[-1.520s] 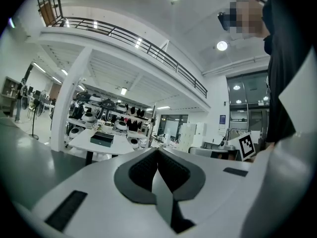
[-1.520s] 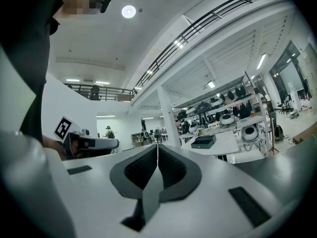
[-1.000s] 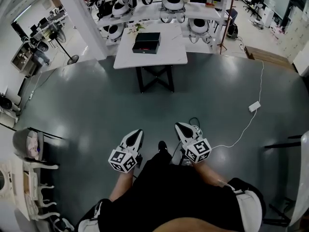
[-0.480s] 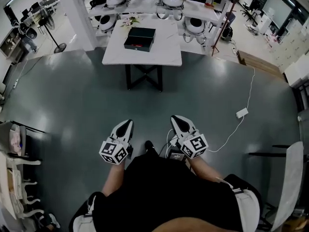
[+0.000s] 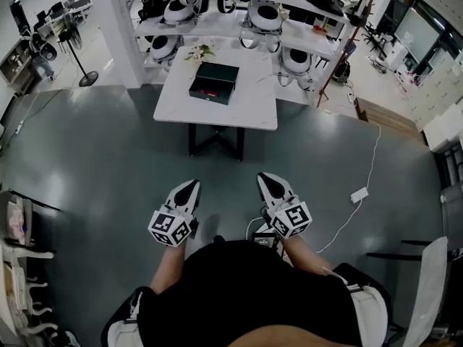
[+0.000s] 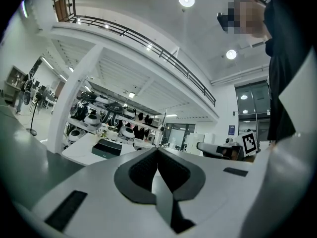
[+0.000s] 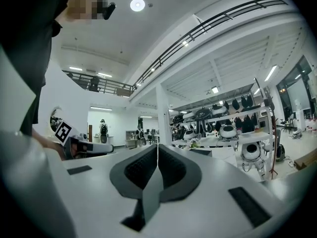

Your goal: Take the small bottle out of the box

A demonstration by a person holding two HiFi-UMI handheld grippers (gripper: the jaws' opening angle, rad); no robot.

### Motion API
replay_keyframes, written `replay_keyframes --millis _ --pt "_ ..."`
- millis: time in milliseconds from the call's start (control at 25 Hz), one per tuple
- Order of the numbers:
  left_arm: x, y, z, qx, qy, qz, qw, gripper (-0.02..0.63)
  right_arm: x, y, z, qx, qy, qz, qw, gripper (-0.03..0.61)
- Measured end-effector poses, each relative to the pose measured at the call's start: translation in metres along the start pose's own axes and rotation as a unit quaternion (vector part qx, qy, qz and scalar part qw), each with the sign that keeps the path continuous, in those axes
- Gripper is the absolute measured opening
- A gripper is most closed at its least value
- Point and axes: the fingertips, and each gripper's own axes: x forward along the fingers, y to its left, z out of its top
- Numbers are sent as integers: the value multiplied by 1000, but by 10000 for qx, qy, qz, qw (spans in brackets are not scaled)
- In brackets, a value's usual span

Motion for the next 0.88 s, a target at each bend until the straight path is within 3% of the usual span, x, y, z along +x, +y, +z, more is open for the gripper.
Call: replay_keyframes --millis 280,880 --pt "23 38 3 -17 0 -27 10000 15 41 -17 -2 19 -25 -76 10000 34" --pt "61 103 0 -158 -30 345 9993 15 114 -54 -11 87 91 108 9999 34"
